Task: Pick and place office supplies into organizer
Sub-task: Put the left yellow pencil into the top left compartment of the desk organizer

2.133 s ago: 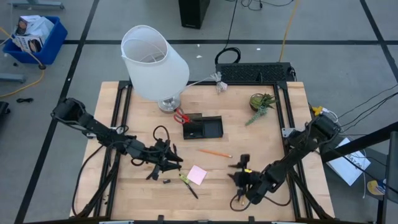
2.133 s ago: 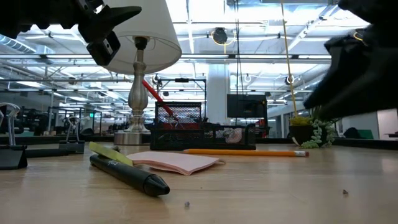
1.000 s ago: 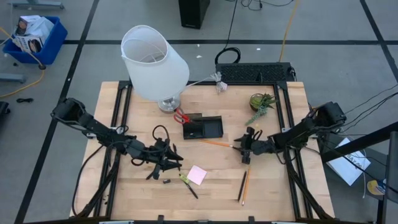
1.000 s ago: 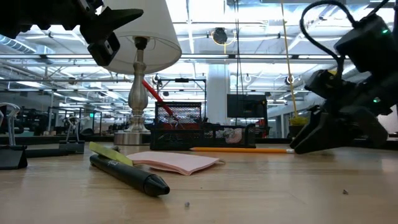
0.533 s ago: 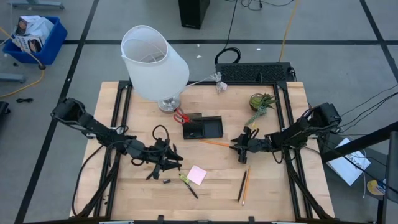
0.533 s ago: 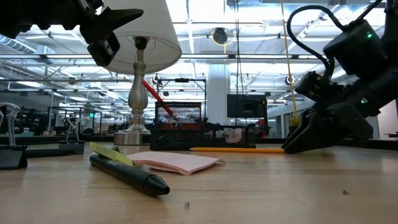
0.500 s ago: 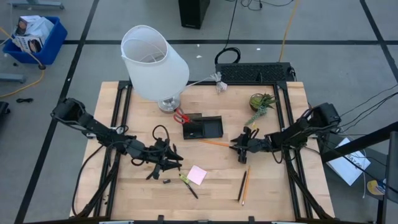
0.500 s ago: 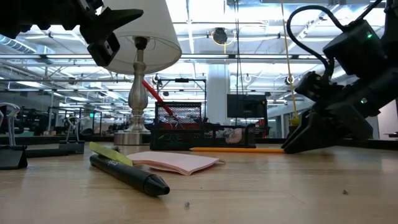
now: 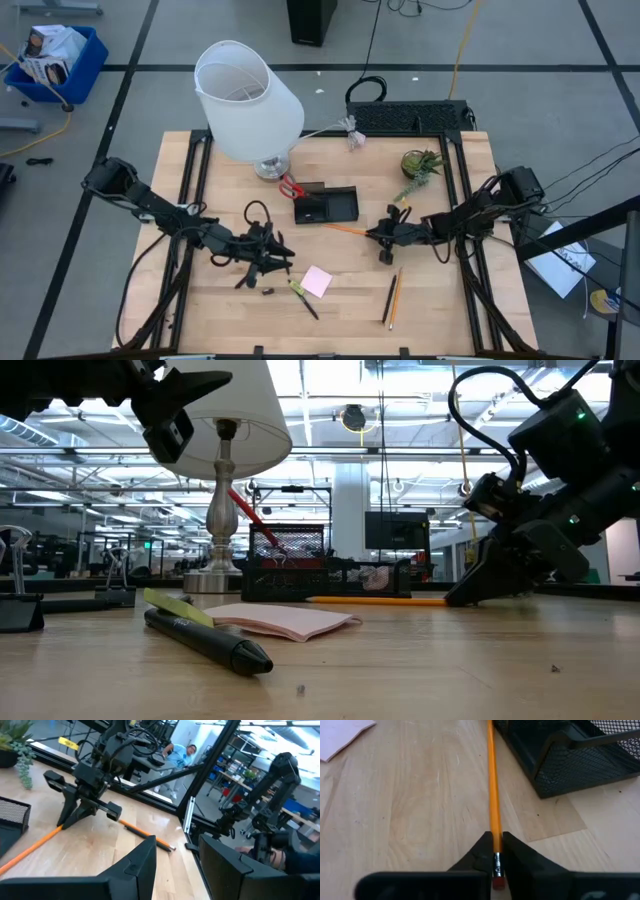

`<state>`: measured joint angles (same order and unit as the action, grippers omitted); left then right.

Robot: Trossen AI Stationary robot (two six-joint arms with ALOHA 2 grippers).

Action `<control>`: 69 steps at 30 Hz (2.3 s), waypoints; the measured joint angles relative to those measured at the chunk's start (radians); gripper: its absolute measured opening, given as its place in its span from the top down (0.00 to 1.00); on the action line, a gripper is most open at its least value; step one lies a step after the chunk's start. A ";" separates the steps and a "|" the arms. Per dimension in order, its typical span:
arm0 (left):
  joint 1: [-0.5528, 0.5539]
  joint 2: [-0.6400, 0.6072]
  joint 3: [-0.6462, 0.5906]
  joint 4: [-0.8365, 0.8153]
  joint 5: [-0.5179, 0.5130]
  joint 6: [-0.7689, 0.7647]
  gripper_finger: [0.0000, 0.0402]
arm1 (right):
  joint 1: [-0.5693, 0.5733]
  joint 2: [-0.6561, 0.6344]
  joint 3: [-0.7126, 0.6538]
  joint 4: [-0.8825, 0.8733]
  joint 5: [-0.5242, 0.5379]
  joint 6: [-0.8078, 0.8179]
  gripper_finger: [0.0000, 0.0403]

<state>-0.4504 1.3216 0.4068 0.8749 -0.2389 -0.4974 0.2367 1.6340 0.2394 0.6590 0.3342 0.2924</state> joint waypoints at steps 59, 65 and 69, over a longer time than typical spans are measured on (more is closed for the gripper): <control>0.214 0.400 0.724 -0.966 0.213 0.021 0.62 | 0.171 -0.069 0.409 -0.352 -0.099 -0.227 0.97; 0.245 0.471 0.767 -0.969 0.304 0.086 0.62 | 0.171 -0.069 0.409 -0.343 -0.099 -0.227 0.97; 0.246 0.497 0.767 -0.984 0.328 0.103 0.62 | 0.171 -0.069 0.409 -0.346 -0.100 -0.227 0.97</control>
<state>-0.2042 1.8183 1.1741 -0.1095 0.0890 -0.3940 0.4080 1.5650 0.6483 0.3134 0.2344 0.0658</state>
